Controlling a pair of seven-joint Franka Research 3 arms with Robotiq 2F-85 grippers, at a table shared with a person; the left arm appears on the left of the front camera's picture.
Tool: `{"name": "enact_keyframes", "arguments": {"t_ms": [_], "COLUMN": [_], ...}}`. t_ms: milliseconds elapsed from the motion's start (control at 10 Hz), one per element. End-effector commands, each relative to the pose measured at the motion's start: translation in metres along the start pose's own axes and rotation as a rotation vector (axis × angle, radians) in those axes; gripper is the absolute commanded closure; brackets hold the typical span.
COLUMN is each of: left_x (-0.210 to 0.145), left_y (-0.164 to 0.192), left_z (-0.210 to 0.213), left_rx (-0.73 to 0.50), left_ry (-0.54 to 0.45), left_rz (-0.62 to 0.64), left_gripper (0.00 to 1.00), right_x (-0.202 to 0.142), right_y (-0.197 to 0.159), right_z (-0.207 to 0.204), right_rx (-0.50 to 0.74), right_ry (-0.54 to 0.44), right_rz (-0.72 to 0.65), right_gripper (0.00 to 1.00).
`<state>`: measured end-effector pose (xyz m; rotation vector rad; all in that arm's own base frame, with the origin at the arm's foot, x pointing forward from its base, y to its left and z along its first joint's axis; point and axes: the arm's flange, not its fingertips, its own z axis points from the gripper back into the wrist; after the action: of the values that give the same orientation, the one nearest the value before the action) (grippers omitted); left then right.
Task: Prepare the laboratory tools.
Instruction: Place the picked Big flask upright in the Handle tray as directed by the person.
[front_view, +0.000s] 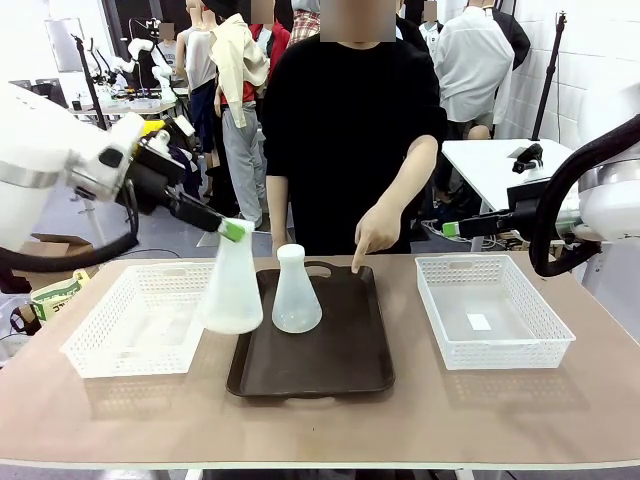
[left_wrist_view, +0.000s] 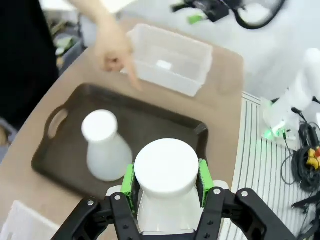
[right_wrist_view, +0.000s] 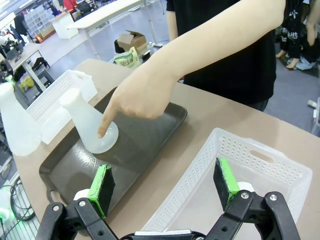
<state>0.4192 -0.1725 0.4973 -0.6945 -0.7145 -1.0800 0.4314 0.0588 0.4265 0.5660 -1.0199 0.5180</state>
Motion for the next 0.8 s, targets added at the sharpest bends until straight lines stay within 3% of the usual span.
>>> {"name": "enact_keyframes", "arguments": {"t_ms": [0, 400, 700], "left_x": [-0.004, 0.007, 0.012], "left_y": [0.001, -0.025, -0.027], "left_z": [0.002, -0.024, -0.062], "left_rx": [-0.061, -0.217, -0.226], "left_ry": [-0.097, -0.183, -0.242], "left_rz": [-0.132, -0.326, -0.399], "left_gripper": [1.00, 1.00, 1.00], "right_x": [0.000, 0.000, 0.000], "right_y": [0.001, 0.001, 0.001], "right_z": [0.001, 0.001, 0.001], "right_rx": [-0.002, -0.002, -0.002], "right_ry": [0.006, 0.006, 0.006], "right_rz": [-0.011, -0.011, -0.011], "right_gripper": [0.00, 0.00, 0.00]}}
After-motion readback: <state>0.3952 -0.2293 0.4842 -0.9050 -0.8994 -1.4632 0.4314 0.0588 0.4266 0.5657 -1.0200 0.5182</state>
